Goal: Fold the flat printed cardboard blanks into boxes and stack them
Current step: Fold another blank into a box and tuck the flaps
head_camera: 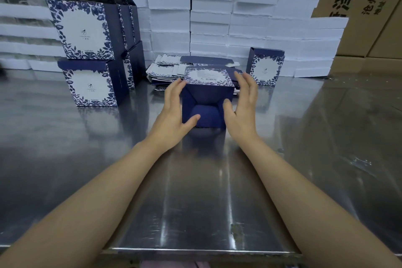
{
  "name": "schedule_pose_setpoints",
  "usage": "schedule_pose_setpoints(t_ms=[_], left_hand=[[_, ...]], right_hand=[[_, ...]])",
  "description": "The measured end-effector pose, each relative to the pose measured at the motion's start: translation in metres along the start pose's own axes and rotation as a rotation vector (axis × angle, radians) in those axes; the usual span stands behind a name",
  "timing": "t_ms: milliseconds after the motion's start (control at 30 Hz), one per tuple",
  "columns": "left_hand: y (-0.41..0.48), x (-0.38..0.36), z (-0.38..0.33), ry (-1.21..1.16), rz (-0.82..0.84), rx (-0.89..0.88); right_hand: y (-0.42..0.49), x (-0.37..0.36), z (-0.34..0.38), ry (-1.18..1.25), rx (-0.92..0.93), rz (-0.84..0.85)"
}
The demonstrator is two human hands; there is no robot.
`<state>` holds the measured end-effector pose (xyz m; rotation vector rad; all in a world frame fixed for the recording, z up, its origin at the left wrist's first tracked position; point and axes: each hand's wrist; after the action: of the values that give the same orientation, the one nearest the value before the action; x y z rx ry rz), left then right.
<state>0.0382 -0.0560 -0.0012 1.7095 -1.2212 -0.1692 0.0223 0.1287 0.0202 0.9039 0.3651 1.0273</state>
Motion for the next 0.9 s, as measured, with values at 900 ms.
schedule_pose_setpoints(t_ms=[900], left_hand=[[0.014, 0.018, -0.009, 0.167, -0.274, 0.041]], right_hand=[[-0.008, -0.009, -0.006, 0.226, -0.093, 0.348]])
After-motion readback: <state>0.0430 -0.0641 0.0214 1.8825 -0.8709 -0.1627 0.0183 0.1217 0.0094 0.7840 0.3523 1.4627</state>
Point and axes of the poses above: each hand's wrist, its own y-axis towards the middle knuckle, its own x-axis out of the back of the hand, z = x × y, and after that the axes turned 9 degrees about -z, right-handed
